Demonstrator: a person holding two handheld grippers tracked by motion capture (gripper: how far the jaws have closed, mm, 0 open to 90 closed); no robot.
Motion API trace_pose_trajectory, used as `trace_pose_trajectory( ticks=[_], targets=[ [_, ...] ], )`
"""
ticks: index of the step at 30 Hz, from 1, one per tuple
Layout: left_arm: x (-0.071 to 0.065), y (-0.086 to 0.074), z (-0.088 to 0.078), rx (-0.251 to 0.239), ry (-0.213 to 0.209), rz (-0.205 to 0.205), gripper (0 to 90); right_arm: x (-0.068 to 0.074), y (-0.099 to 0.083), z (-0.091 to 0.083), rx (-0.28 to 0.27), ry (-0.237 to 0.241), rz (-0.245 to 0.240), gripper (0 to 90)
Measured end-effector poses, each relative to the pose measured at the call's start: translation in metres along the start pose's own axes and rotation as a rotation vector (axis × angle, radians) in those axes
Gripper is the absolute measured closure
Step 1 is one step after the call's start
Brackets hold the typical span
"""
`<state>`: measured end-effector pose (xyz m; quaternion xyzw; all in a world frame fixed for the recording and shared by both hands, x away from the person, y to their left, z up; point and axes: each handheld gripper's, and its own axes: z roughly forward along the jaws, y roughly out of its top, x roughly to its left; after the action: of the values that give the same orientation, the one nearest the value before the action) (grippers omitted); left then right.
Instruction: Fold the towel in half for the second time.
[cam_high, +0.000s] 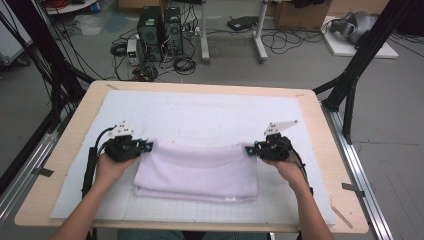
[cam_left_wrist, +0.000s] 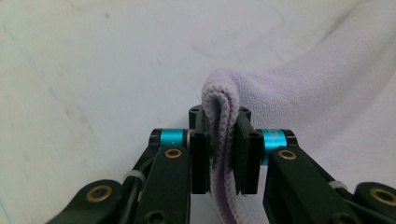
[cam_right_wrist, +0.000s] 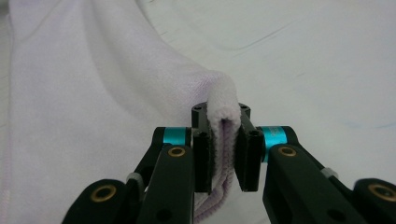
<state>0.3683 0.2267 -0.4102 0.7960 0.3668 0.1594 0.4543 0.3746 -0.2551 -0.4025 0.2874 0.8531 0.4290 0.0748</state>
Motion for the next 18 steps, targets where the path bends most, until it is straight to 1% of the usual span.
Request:
trace_pose_trajectory(
  ticks=[2,3,4,5,6,7,8,9,10,11,12,14,15,16,17,18],
  targets=[
    [0.007,0.018,0.006,-0.007,0.028,0.02,79.2,-0.012,0.014,-0.003,-0.023,-0.027,-0.004,80.0],
    [0.01,0.027,0.01,-0.019,0.043,0.026,79.3,-0.017,0.021,-0.003,-0.026,-0.037,-0.002,80.0],
    [0.015,0.035,0.013,-0.026,0.057,0.028,79.3,-0.023,0.027,-0.003,-0.029,-0.054,-0.009,79.9],
    [0.021,0.043,0.018,-0.034,0.062,0.026,79.2,-0.028,0.033,-0.001,-0.032,-0.063,-0.005,79.4],
    [0.027,0.049,0.023,-0.029,0.085,0.025,78.2,-0.035,0.038,0.001,-0.031,-0.081,-0.001,77.8],
    [0.033,0.053,0.029,-0.011,0.126,0.011,72.0,-0.042,0.041,0.004,-0.034,-0.105,0.002,71.0],
    [0.039,0.056,0.034,0.009,0.163,-0.01,61.9,-0.048,0.043,0.007,-0.042,-0.142,0.019,63.3],
    [0.045,0.056,0.036,0.022,0.17,-0.045,51.8,-0.055,0.043,0.011,-0.031,-0.156,0.065,56.6],
    [0.048,0.053,0.037,0.026,0.16,-0.07,49.2,-0.06,0.041,0.015,-0.028,-0.153,0.102,53.9],
    [0.049,0.051,0.037,0.039,0.152,-0.074,49.2,-0.062,0.039,0.017,-0.013,-0.15,0.108,51.4],
    [0.048,0.047,0.036,0.051,0.137,-0.057,48.5,-0.061,0.037,0.02,0.003,-0.152,0.105,49.2],
    [0.044,0.038,0.032,0.051,0.107,-0.033,49.2,-0.054,0.033,0.023,0.015,-0.125,0.082,49.3],
    [0.041,0.032,0.03,0.04,0.085,-0.039,50.0,-0.05,0.032,0.023,0.023,-0.121,0.066,49.6],
    [0.039,0.028,0.027,0.041,0.05,-0.04,51.5,-0.045,0.03,0.022,0.022,-0.108,0.053,50.2],
    [0.035,0.024,0.026,0.061,0.019,-0.029,52.9,-0.04,0.028,0.021,0.016,-0.093,0.054,50.6],
    [0.029,0.019,0.023,0.053,0.012,-0.001,53.2,-0.035,0.025,0.02,0.011,-0.078,0.049,50.8]
  ],
)
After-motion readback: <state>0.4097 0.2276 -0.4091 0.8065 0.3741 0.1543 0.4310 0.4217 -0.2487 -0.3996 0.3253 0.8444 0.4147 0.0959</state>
